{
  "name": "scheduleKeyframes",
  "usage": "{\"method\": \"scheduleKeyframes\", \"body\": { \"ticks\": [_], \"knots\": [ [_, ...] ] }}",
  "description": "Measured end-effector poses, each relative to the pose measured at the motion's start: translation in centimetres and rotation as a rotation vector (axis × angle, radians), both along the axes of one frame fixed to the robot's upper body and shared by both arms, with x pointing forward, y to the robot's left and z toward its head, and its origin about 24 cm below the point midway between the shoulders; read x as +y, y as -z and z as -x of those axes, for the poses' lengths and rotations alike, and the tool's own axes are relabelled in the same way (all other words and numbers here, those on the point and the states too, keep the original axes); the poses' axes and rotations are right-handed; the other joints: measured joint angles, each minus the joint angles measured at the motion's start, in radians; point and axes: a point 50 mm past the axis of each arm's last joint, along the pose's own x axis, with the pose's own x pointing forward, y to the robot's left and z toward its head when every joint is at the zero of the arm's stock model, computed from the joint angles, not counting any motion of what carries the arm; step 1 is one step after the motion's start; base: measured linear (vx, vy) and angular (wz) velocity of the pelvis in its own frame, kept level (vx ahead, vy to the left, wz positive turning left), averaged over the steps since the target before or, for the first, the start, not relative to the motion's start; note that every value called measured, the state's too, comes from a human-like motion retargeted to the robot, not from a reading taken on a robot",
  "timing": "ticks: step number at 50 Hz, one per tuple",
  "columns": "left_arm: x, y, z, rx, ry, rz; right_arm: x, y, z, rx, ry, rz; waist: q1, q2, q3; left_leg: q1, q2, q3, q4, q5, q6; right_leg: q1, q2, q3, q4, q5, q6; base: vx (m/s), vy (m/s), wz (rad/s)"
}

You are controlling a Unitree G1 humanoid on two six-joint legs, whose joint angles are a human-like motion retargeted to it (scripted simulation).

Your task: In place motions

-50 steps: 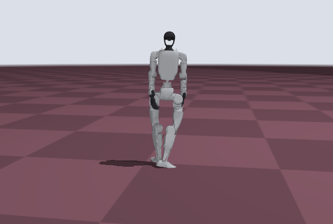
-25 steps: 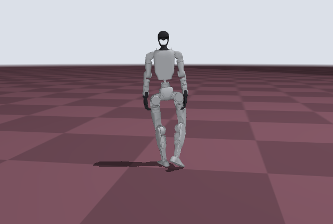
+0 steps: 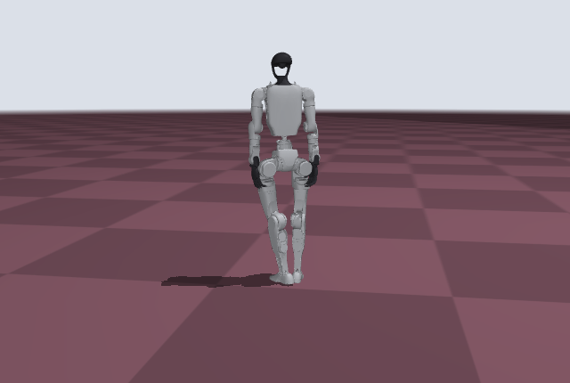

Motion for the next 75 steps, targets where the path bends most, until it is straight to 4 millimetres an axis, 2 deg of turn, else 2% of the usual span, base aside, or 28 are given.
{"method": "scheduleKeyframes", "body": {
  "ticks": [5, 7, 12, 22, 30, 37, 57, 65, 75],
  "knots": [
    [0.2, -0.2, 1.5, 0.052, 0.066, 0.049, 0.3, 0.0, -0.3, 0.001, -0.023, -0.008, 0.075, -0.023, -0.062, -0.025, -0.021, 0.011, -0.003, -0.018, 0.009, -0.015, -0.003, 0.045, -0.02, -0.002, -0.012, 0.05, 0.06, -0.27],
    [-0.1, -0.2, 1.8, 0.069, 0.075, 0.067, 0.5, 0.0, -0.5, 0.0, -0.018, -0.013, 0.083, -0.017, -0.059, -0.022, -0.016, 0.009, -0.004, -0.017, 0.008, -0.016, -0.007, 0.038, -0.007, -0.007, -0.011, -0.07, 0.06, 0.15],
    [-0.7, -0.2, 1.4, 0.071, 0.061, 0.106, 0.6, 0.0, -1.0, -0.009, -0.021, -0.029, 0.062, 0.001, -0.052, -0.027, -0.007, -0.017, 0.004, -0.014, 0.011, 0.001, 0.001, -0.006, -0.006, -0.016, -0.015, -0.04, 0.01, 0.39],
    [-0.5, -0.1, 0.2, 0.037, 0.164, 0.134, 0.5, -0.1, 1.0, 0.107, -0.05, -0.058, 0.102, -0.009, -0.059, -0.027, -0.007, -0.017, 0.002, -0.011, 0.007, 0.013, 0.005, -0.008, -0.012, -0.013, -0.024, 0.0, 0.0, 0.0],
    [-0.5, -0.1, 0.2, 0.041, 0.14, 0.138, 0.2, -0.1, 1.6, 0.121, -0.033, -0.045, 0.136, -0.011, -0.067, -0.019, 0.004, 0.016, -0.005, -0.018, 0.002, 0.008, 0.008, 0.026, 0.0, -0.017, -0.028, -0.01, 0.0, -0.2],
    [-0.4, -0.2, 0.5, 0.049, 0.136, 0.134, 0.0, -0.2, 1.6, 0.126, 0.011, -0.041, 0.11, -0.008, -0.075, -0.018, 0.002, -0.008, -0.005, -0.018, 0.002, 0.011, 0.01, 0.003, -0.006, -0.012, -0.036, 0.0, 0.0, 0.09],
    [-0.4, -0.2, 0.7, 0.054, 0.151, 0.136, 0.2, -0.1, 1.3, 0.118, -0.011, -0.056, 0.104, -0.007, -0.083, -0.003, -0.001, -0.002, -0.009, -0.023, 0.008, 0.016, 0.009, 0.005, 0.002, -0.005, -0.052, 0.0, 0.0, 0.0],
    [-0.7, -0.2, 1.0, 0.06, 0.13, 0.136, -0.2, -0.1, -0.3, 0.064, -0.024, -0.053, 0.053, 0.001, -0.055, 0.029, -0.002, -0.011, -0.022, -0.027, 0.011, -0.005, -0.022, 0.015, 0.057, -0.008, -0.057, -0.04, 0.04, -0.09],
    [-0.7, -0.2, 1.3, 0.072, 0.127, 0.148, -0.1, -0.4, -4.0, -0.086, -0.042, -0.079, -0.062, 0.026, -0.001, 0.036, 0.021, 0.091, -0.046, -0.039, -0.003, -0.112, -0.042, 0.138, 0.138, 0.028, -0.082, -0.2, 0.2, -0.62]
  ]
}}
